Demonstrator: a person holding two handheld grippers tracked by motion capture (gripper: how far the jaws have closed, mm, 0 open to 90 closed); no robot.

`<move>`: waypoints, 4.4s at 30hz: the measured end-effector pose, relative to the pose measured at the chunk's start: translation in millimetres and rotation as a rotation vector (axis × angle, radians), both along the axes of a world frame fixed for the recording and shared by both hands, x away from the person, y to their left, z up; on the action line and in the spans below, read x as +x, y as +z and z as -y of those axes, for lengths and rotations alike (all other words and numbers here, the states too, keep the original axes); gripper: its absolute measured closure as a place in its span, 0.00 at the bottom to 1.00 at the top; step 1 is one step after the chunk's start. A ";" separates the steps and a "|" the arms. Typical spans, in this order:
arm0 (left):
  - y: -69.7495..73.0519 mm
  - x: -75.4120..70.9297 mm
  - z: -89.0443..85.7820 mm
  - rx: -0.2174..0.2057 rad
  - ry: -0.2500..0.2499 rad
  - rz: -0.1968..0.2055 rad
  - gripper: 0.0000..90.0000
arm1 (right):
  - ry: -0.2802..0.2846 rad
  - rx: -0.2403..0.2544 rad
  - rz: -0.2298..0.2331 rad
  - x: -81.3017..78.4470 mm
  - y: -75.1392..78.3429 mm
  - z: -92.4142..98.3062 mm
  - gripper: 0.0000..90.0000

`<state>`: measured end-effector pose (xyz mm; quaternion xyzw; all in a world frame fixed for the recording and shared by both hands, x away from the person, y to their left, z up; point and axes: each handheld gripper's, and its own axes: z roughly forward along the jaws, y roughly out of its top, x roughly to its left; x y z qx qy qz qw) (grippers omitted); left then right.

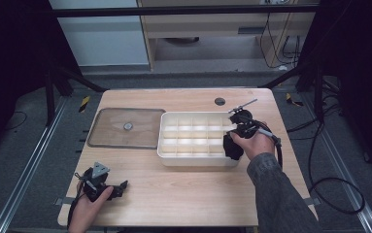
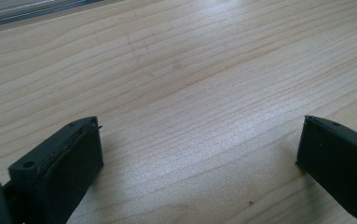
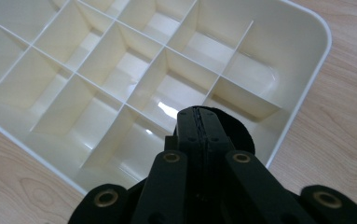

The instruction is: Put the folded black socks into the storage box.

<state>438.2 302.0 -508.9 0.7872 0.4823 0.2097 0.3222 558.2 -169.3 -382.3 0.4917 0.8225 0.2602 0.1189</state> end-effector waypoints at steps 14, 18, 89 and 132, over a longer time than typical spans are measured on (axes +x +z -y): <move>0.0 -0.1 0.0 0.001 -0.002 0.001 0.00 | -0.011 -0.019 -0.016 5.7 -11.6 2.3 1.00; 0.0 -0.1 0.0 0.001 -0.002 0.001 0.00 | -0.013 -0.020 -0.018 4.6 -13.6 3.4 1.00; 0.2 -0.4 0.6 0.003 -0.001 0.000 0.00 | 0.012 -0.040 -0.036 -14.8 -49.9 5.7 1.00; -0.2 -1.1 2.2 -0.003 -0.003 0.001 0.00 | 0.003 -0.057 -0.128 -9.2 -64.1 1.8 1.00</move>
